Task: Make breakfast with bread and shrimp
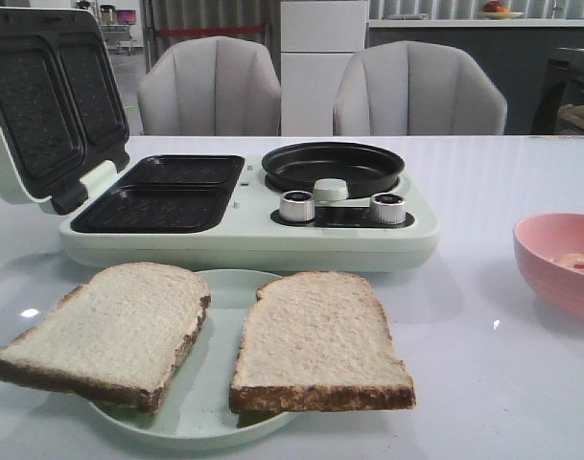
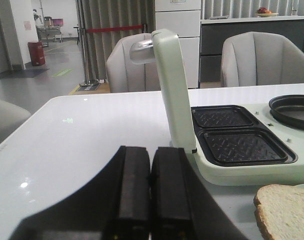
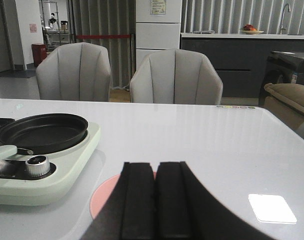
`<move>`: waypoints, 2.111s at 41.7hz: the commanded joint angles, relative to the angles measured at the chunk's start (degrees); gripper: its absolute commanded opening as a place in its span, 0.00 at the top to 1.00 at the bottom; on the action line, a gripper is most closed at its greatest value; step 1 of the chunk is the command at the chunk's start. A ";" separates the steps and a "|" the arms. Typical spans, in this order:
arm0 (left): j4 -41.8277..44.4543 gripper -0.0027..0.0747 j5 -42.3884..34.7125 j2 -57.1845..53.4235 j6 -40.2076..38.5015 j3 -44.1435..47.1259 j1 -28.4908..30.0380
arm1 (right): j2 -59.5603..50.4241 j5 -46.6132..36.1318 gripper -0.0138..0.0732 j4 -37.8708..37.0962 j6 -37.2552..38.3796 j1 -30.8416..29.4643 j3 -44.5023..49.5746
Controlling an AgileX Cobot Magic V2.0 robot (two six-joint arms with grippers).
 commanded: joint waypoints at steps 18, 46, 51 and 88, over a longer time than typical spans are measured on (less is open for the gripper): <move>-0.76 0.82 0.72 4.99 -0.30 -22.83 -0.60 | 6.87 12.27 0.79 -0.35 -0.10 0.04 -28.41; -0.76 0.82 24.79 24.12 -0.30 -33.02 -0.60 | 34.07 37.31 0.79 -0.31 -0.10 0.04 -42.48; -0.76 0.82 24.03 26.03 -0.30 -31.94 -0.60 | 35.58 36.93 0.79 -0.31 -0.10 0.04 -42.48; 14.64 0.27 22.02 40.34 10.22 -26.31 -31.58 | 35.78 35.68 0.19 -0.29 -0.10 0.04 -42.48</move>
